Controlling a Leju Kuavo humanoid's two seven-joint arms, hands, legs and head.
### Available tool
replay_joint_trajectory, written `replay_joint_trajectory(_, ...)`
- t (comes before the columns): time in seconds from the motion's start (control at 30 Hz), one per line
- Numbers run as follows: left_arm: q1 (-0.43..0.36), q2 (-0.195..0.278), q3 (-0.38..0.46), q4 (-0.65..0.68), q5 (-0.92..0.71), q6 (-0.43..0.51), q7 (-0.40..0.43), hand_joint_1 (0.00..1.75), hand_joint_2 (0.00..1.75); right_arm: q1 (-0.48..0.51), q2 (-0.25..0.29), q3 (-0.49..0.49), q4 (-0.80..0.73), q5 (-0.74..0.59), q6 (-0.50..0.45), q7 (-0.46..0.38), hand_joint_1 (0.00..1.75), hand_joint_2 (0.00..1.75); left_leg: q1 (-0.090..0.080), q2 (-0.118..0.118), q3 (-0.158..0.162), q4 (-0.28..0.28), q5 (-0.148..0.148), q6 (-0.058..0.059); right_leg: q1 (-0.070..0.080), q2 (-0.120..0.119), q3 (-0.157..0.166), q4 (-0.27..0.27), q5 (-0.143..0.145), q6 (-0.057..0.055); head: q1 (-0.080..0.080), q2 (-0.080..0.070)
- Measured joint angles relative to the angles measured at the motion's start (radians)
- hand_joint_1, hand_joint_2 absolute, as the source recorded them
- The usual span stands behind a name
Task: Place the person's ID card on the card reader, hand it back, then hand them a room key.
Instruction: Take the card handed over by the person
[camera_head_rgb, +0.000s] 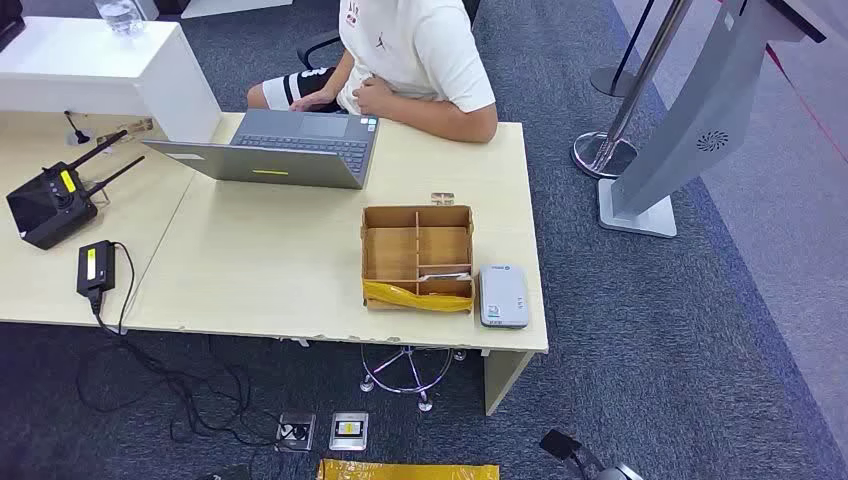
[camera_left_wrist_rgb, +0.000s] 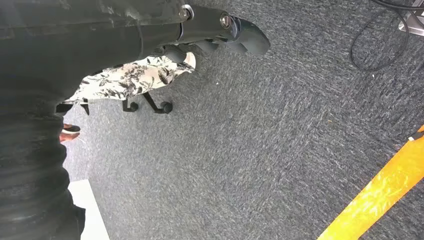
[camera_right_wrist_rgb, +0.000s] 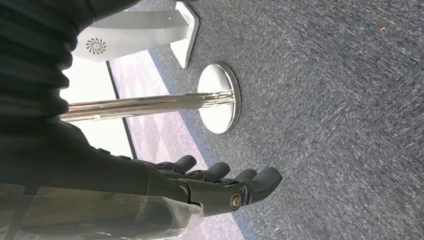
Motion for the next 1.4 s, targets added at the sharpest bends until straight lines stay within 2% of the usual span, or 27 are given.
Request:
replay_joint_trajectory(0.8, 0.015, 0.000, 0.024, 0.000, 0.005, 0.016, -0.009, 0.00, 1.75, -0.011, 0.004, 0.000, 0.000, 0.016, 0.001, 0.006, 0.00, 1.75, 0.000, 0.000, 0.000, 0.000, 0.000, 0.000, 0.000, 0.000, 0.000, 0.000, 0.000, 0.000, 0.000, 0.000)
replay_joint_trajectory(0.9, 0.015, 0.000, 0.025, 0.000, 0.005, 0.018, -0.009, 0.00, 1.75, -0.011, 0.005, 0.000, 0.000, 0.006, -0.028, 0.004, 0.00, 1.75, 0.000, 0.000, 0.000, 0.000, 0.000, 0.000, 0.000, 0.000, 0.000, 0.000, 0.000, 0.000, 0.000, 0.000)
replay_joint_trajectory(1.03, 0.021, 0.001, 0.028, 0.000, 0.009, 0.030, -0.009, 0.00, 1.75, -0.011, 0.003, -0.002, 0.000, -0.013, -0.173, -0.006, 0.00, 1.75, 0.000, 0.000, 0.000, 0.000, 0.000, 0.000, 0.000, 0.000, 0.000, 0.000, 0.000, 0.000, 0.000, 0.000)
replay_joint_trajectory(1.2, 0.037, 0.001, 0.039, 0.002, 0.019, 0.055, -0.016, 0.00, 1.75, -0.017, -0.011, -0.026, 0.000, -0.068, -0.438, -0.051, 0.00, 1.75, 0.000, 0.000, 0.000, 0.000, 0.000, 0.000, 0.000, 0.000, 0.000, 0.000, 0.000, 0.000, 0.000, 0.000)
replay_joint_trajectory(1.33, 0.052, 0.001, 0.047, 0.003, 0.024, 0.071, -0.023, 0.00, 1.75, -0.023, -0.033, -0.072, 0.000, -0.116, -0.634, -0.148, 0.00, 1.75, -0.001, 0.000, 0.000, 0.000, 0.000, 0.000, -0.001, 0.000, 0.000, 0.000, 0.000, 0.000, 0.000, 0.000)
replay_joint_trajectory(1.4, 0.060, 0.002, 0.051, 0.004, 0.028, 0.078, -0.028, 0.00, 1.75, -0.021, -0.041, -0.117, -0.008, -0.053, -0.712, -0.238, 0.00, 1.75, -0.001, 0.000, -0.001, 0.000, 0.000, 0.000, -0.001, -0.001, 0.000, 0.000, 0.000, 0.000, 0.000, 0.000)
